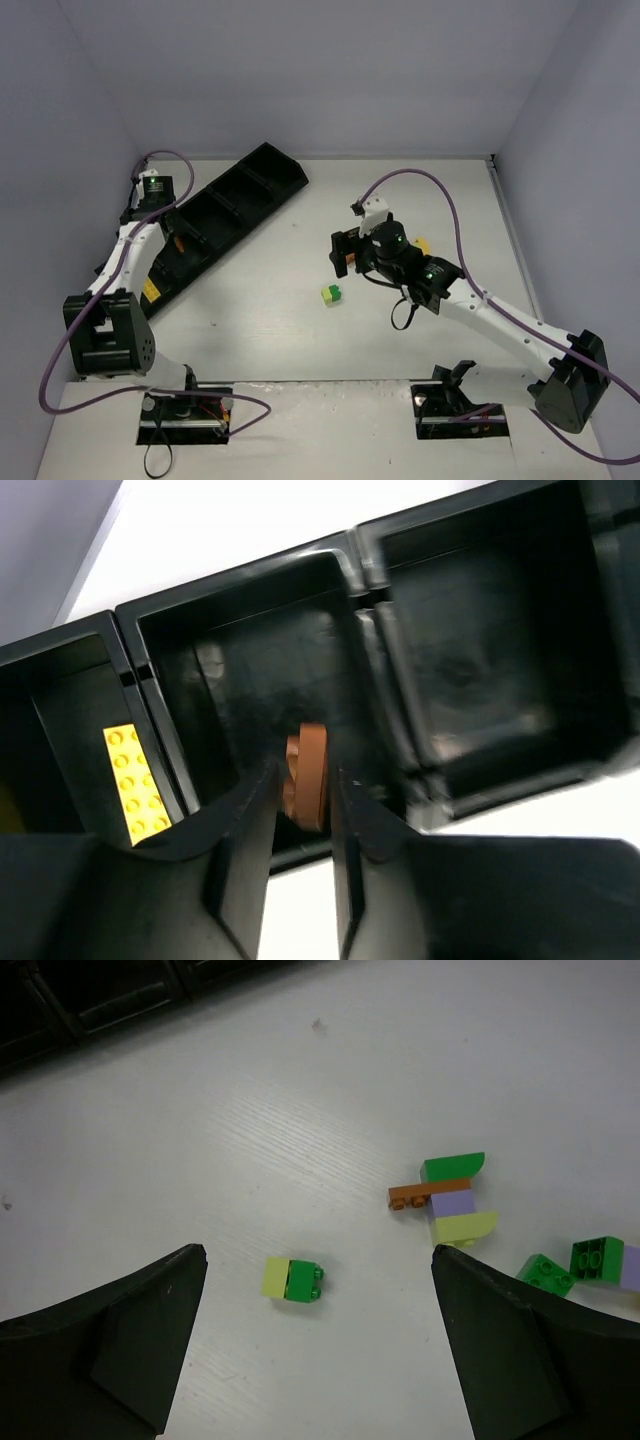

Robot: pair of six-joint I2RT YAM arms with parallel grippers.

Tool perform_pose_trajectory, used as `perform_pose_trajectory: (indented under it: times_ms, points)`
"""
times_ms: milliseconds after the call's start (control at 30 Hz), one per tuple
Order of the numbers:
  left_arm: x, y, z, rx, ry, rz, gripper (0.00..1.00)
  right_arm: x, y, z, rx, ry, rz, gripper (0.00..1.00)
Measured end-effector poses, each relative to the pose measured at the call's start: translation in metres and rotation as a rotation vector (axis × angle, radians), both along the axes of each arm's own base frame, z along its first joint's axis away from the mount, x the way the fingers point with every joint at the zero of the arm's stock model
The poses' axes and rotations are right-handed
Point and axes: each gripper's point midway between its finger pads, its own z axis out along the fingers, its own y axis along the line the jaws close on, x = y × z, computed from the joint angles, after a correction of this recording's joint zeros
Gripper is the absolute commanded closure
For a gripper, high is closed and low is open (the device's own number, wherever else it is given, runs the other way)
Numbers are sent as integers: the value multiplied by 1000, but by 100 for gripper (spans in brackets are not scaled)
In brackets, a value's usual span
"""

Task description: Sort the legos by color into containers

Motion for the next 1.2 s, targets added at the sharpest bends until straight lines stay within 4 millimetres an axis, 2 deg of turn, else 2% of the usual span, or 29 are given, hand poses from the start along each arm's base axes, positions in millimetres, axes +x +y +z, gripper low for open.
perform_pose_trajectory:
  times_ms: [133, 267, 467, 600, 700, 800, 900, 967, 1033, 1100, 1200]
  points:
    - [3, 10, -23, 5, 58, 20, 66, -4, -3, -19, -20, 46, -10, 9]
    - [5, 12, -30, 6, 71, 22, 60, -8, -6, -33, -37, 81, -17, 9]
    - [7, 6, -30, -16, 63, 1, 53, -11, -8, -38, -37, 100, -25, 11]
    - [9, -13, -13, -48, 15, -68, 49, -11, -8, -39, -36, 104, -27, 11]
    - [7, -53, 10, -52, -41, -210, 44, -12, -10, -41, -37, 112, -32, 11]
    - [-4, -123, 27, -72, -91, -458, 42, -10, -15, -42, -29, 129, -41, 11]
    - [-22, -187, 29, -94, -100, -713, 38, -2, -32, -42, -5, 153, -87, 11]
    - [-38, -225, 20, -102, -72, -876, 38, 4, -49, -39, 18, 166, -132, 11]
    - [-52, -255, 9, -102, -37, -1007, 37, 9, -65, -37, 39, 176, -178, 11]
    - [-65, -279, -8, -104, 15, -1119, 36, 13, -77, -34, 54, 180, -217, 11]
    - [-84, -309, -37, -107, 104, -1257, 35, 11, -81, -33, 66, 192, -228, 11]
